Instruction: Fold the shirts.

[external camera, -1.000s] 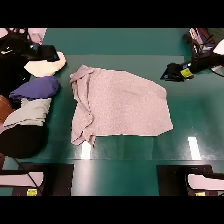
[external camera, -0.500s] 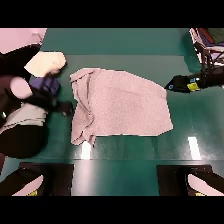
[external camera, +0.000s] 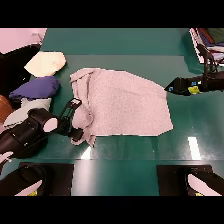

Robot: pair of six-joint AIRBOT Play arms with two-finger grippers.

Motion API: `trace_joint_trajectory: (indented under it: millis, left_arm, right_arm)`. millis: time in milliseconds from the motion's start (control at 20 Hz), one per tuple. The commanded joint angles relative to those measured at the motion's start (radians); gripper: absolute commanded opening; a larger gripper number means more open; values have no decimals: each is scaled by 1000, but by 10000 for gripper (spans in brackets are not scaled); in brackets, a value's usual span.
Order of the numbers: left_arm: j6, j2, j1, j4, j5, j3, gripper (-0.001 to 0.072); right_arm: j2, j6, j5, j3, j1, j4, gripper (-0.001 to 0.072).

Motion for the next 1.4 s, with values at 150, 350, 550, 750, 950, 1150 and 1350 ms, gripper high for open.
trace_joint_trajectory:
  millis: [150,350,550,750,950,1150,1350]
  left_arm:
    - [-13,0,-18,18,123,-39,640]
    - [-13,0,-18,32,132,-54,420]
    - [-13,0,-18,34,109,-58,243]
    - [-32,6,45,114,1,-4,22]
    - [31,75,302,145,-51,82,21]
    - [107,90,512,34,-64,80,22]
    - [129,90,546,-136,18,80,22]
  right_arm:
    - [2,0,-8,-2,1,17,359]
    - [2,1,-9,-2,1,18,359]
    - [2,0,-8,-2,1,17,359]
    - [6,0,19,-2,-22,17,359]
    - [70,-1,147,-42,-129,6,359]
    - [170,-1,196,-322,-299,9,546]
    - [180,0,143,-603,-360,21,482]
